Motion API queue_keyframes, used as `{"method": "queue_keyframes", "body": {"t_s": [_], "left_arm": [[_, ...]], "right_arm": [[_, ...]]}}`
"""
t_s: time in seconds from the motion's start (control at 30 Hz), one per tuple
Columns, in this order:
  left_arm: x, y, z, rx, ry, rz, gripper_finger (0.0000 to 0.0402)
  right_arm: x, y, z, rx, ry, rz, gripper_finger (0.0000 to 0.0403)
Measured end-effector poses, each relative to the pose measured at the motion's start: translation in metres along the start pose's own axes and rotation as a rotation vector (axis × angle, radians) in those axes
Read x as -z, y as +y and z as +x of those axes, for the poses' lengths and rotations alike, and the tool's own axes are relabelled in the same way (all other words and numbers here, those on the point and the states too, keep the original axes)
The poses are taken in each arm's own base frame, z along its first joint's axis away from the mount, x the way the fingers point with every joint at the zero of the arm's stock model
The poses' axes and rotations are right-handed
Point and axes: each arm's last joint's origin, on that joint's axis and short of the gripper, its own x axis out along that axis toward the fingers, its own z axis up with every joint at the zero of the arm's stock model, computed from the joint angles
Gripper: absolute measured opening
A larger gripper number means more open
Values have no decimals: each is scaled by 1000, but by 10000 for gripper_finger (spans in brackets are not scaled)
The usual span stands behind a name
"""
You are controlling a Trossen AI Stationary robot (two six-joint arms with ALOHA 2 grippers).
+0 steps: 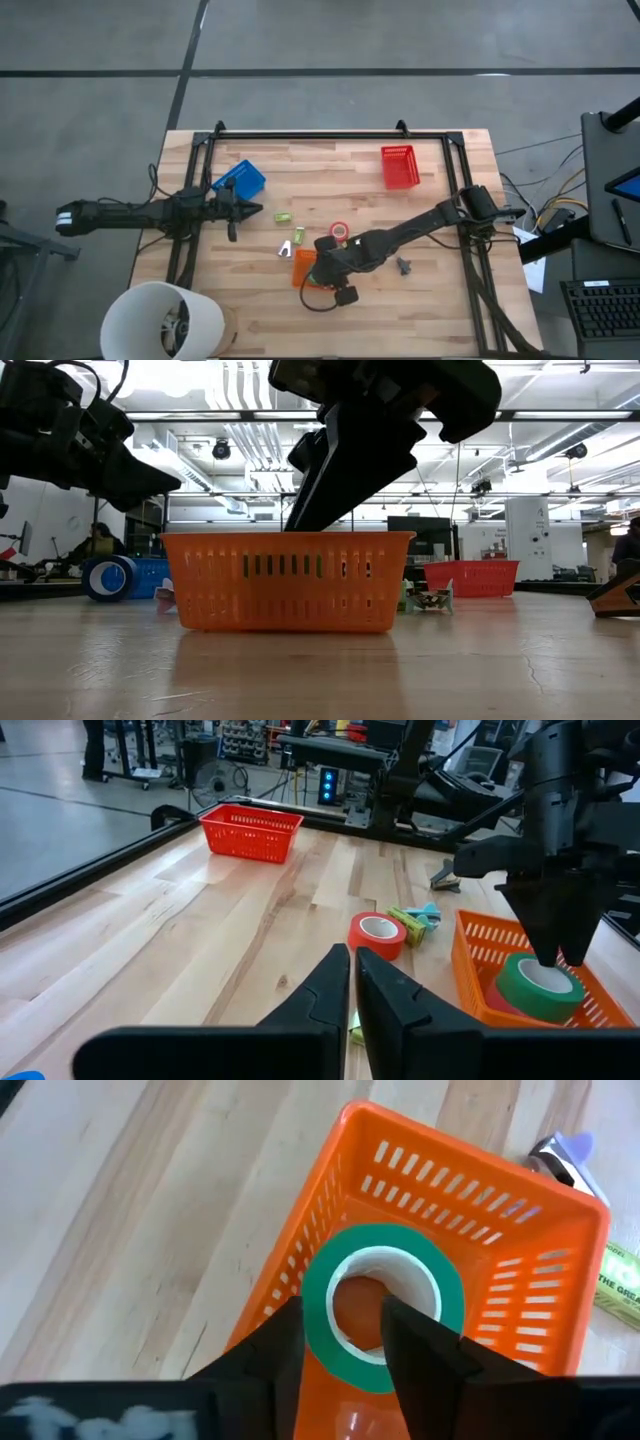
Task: Pick and place Stapler, Stapler remover, tape
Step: Put the green tape into the orange bin, then put the red tape into the orange bin
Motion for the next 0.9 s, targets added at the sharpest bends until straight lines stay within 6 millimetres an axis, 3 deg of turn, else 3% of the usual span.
{"method": "queue_keyframes", "body": {"t_s": [0.1, 0.3, 0.53, 0.9], "left_arm": [[0, 0, 0, 0, 0, 0, 25], [0, 0, 0, 1, 1, 0, 24], [0, 0, 0, 0, 2, 0, 23], [0, 0, 0, 0, 2, 0, 23]], "right_arm": [[1, -2, -6, 18, 15, -17, 144], [-6, -15, -40, 122, -17, -3, 149], [15, -46, -68, 207, -38, 111, 133], [75, -106, -54, 312, 32, 339, 123]]}}
